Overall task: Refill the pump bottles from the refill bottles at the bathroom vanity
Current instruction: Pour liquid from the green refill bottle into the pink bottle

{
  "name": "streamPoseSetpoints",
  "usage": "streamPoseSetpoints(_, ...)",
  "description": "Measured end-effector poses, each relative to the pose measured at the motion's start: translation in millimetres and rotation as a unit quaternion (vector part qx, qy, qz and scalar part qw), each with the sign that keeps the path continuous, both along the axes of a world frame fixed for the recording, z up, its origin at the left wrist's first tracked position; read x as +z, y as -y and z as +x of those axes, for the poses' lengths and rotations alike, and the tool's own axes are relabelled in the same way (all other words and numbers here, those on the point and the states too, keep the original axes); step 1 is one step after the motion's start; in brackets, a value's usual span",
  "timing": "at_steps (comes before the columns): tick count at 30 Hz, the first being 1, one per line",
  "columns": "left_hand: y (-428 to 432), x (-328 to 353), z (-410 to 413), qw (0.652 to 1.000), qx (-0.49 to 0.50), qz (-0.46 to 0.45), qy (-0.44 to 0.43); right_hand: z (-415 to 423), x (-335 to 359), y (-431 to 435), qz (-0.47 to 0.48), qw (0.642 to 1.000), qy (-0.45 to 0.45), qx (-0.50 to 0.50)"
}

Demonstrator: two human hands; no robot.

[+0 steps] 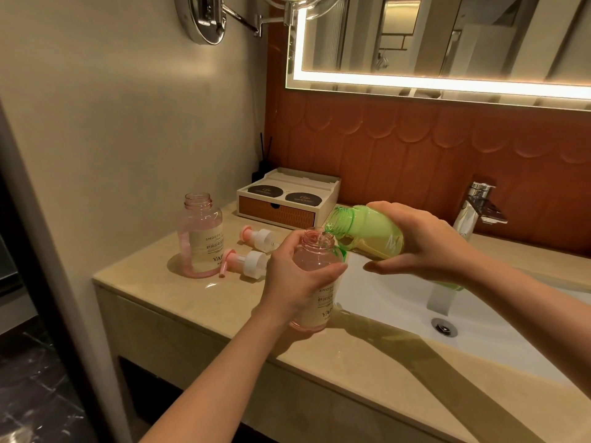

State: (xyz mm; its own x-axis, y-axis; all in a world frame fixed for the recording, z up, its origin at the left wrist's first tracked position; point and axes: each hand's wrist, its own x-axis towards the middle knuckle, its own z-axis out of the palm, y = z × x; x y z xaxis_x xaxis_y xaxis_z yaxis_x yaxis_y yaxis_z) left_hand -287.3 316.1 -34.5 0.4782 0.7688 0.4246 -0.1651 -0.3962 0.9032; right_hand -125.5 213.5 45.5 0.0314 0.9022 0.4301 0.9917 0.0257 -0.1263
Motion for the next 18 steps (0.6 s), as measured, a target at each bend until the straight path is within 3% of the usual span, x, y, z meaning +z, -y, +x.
streamPoseSetpoints(18,-1.5,-3.1,1.1,1.0,0.002,0.0,0.006,-1.3,4.3,1.3,-0.011,1.0,0.005,-0.003)
